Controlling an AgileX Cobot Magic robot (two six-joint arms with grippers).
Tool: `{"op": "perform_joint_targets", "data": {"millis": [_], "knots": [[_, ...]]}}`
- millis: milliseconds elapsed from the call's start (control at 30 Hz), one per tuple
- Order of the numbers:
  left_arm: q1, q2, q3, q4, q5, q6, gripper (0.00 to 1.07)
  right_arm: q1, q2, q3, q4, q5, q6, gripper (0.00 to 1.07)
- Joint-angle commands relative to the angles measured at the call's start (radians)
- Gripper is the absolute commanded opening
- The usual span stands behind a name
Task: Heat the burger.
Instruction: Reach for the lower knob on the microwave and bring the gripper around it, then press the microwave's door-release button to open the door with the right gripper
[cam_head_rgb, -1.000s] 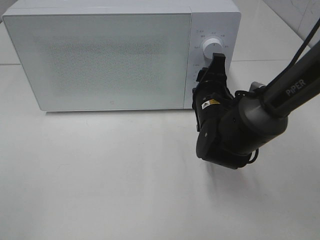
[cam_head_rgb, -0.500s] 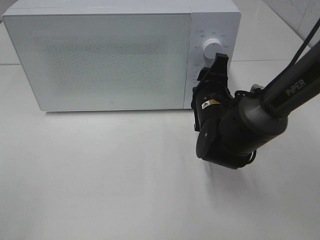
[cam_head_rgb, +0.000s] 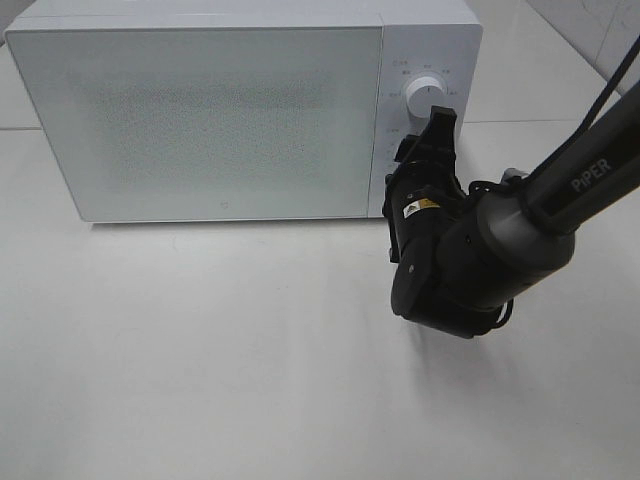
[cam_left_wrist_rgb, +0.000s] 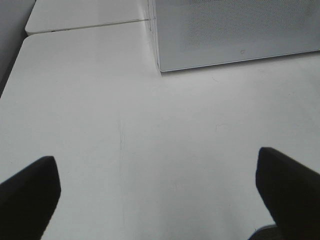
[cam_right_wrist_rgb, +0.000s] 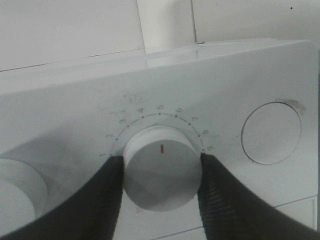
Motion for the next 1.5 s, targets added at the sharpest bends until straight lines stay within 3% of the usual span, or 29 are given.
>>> {"op": "perform_joint_targets", "data": {"millis": [33, 400, 467, 667, 867, 1233, 1433, 1500], "knots": [[0.001, -0.022, 0.003, 0.001, -0.012, -0.004, 1.00, 0.006, -0.008, -0.014, -0.053, -0.108, -0.032, 0.35], [0.001, -0.022, 0.003, 0.001, -0.012, -0.004, 1.00, 0.006, -0.008, -0.014, 0.027, -0.108, -0.076, 0.46], [0.001, -0.022, 0.003, 0.001, -0.012, -0.004, 1.00, 0.006, -0.008, -0.014, 0.041, -0.108, -0.089, 0.57], [0.001, -0.022, 0.003, 0.001, -0.012, -0.004, 1.00, 0.007, -0.014, -0.014, 0.036, -0.104, -0.127, 0.73], [0.001, -0.022, 0.003, 0.001, -0.012, -0.004, 1.00, 0.009, -0.049, 0.013, -0.010, -0.088, -0.187, 0.75], [0.001, -0.022, 0.003, 0.001, -0.012, -0.004, 1.00, 0.020, -0.211, 0.213, -0.130, 0.150, -0.283, 0.75], [0.001, -0.022, 0.003, 0.001, -0.012, -0.004, 1.00, 0.018, -0.356, 0.316, -0.196, 0.305, -0.481, 0.75], [0.001, -0.022, 0.003, 0.001, -0.012, -0.004, 1.00, 0.017, -0.450, 0.347, -0.196, 0.443, -0.665, 0.75]]}}
